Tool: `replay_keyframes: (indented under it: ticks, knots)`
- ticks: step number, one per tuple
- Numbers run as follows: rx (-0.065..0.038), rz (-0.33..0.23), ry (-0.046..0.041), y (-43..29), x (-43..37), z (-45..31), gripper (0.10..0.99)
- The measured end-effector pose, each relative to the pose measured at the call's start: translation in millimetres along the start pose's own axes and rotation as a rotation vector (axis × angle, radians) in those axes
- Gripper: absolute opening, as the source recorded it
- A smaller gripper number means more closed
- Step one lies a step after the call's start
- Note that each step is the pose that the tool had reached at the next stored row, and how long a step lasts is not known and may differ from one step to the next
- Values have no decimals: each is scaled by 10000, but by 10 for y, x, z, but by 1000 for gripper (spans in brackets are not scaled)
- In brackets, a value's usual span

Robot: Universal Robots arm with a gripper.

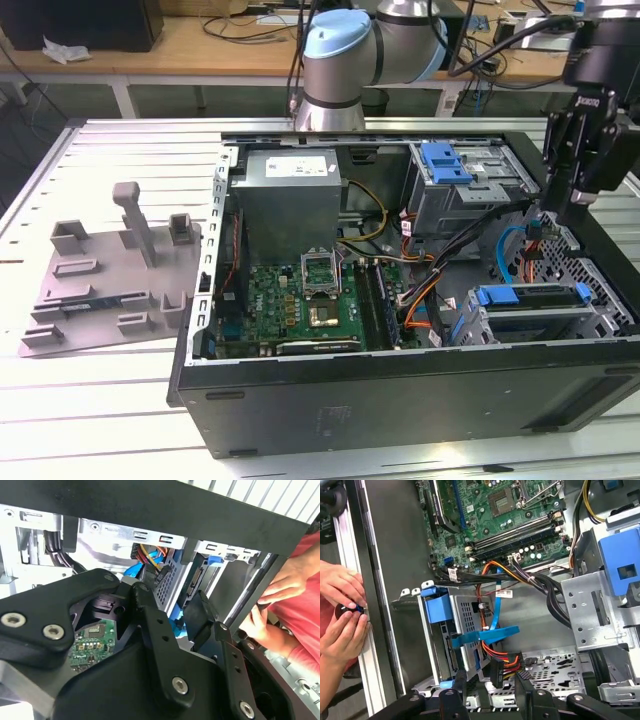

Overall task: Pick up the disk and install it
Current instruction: 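Insert the first disk wire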

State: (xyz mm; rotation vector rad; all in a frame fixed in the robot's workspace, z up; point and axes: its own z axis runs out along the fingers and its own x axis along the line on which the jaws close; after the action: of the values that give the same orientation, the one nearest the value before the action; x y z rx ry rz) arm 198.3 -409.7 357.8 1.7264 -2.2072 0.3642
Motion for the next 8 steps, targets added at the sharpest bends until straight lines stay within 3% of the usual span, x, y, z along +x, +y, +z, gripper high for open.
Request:
replay_keyframes:
  ticks: [3, 5, 8]
  knots:
    - [-5, 20, 73, 9, -41, 13, 506]
    - [-47, 45, 166, 14, -74, 34, 506]
    - [-120, 101, 195, 15, -84, 54, 494]
